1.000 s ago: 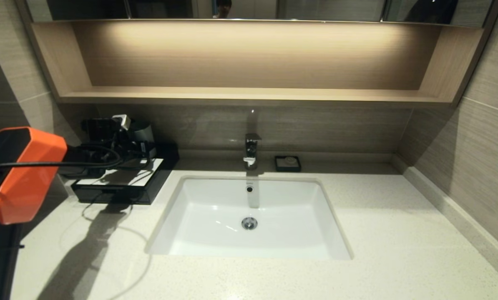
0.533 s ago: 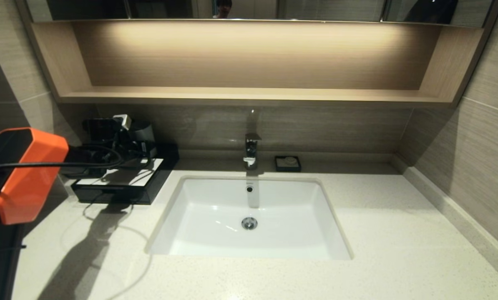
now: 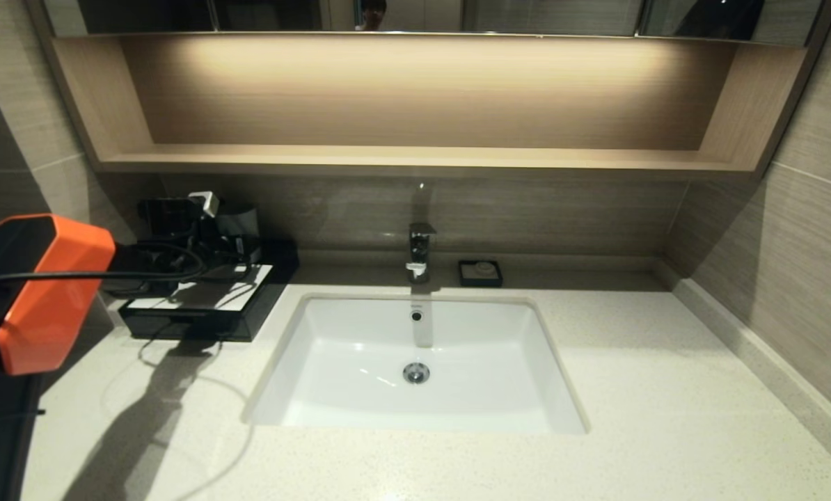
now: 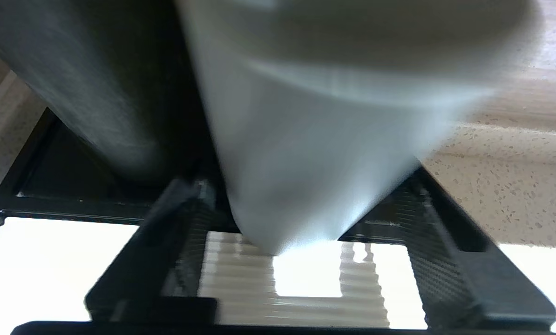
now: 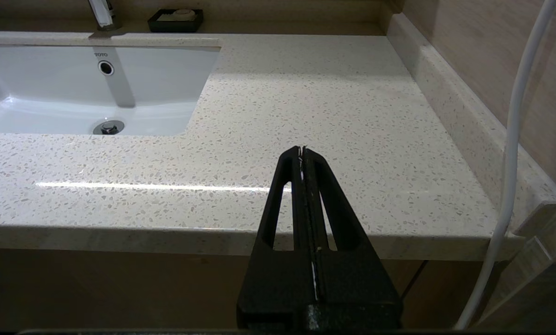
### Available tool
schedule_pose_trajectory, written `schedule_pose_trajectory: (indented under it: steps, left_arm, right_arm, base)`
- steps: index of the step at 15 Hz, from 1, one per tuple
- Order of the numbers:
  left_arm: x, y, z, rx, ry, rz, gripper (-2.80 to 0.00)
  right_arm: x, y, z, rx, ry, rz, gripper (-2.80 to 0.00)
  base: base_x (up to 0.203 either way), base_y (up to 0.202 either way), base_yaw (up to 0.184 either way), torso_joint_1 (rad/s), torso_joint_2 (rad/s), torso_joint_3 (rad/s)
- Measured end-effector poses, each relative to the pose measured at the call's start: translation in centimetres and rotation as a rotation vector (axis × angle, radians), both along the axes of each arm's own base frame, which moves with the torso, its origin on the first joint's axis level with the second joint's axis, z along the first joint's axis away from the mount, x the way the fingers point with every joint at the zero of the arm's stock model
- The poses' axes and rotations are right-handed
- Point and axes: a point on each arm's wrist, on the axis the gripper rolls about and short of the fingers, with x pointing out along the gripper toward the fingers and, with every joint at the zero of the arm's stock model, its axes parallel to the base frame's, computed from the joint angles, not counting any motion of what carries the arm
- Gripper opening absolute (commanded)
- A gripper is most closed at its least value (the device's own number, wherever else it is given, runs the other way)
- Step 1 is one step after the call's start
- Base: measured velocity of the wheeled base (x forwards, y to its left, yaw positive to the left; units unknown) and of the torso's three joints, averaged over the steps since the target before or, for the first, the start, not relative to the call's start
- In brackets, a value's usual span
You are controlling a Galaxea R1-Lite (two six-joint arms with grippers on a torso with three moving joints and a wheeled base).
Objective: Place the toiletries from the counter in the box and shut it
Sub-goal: Place the cup on the storage box
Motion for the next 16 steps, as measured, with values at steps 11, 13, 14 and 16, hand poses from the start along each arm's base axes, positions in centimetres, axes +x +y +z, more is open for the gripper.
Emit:
schedule_pose_trajectory:
  steps: [11, 13, 14, 16]
  left_arm:
    - [-0.6, -0.1, 1.0, -0.001, -0.009, 0.004, 0.0]
    - [-1.2, -0.1, 1.1, 0.002, 0.004, 0.018, 0.0]
    - [-1.7, -0.1, 1.1, 0.003, 0.015, 0.023, 0.0]
    - [-2.8, -0.3, 1.2, 0.002, 0.032, 0.025, -2.8]
  right_arm:
    - [0.0, 0.0, 0.0, 0.0, 0.0, 0.0, -2.8]
    - [0.0, 0.0, 0.0, 0.0, 0.0, 0.0, -2.8]
    - [0.0, 0.0, 0.0, 0.0, 0.0, 0.0, -2.8]
    - [0.0, 0.0, 0.0, 0.0, 0.0, 0.0, -2.8]
  base:
    - [0.0, 0.0, 0.0, 0.0, 0.0, 0.0]
    - [0.0, 0.0, 0.0, 0.0, 0.0, 0.0]
    - [0.0, 0.0, 0.0, 0.0, 0.0, 0.0]
    - [0.0, 0.0, 0.0, 0.0, 0.0, 0.0]
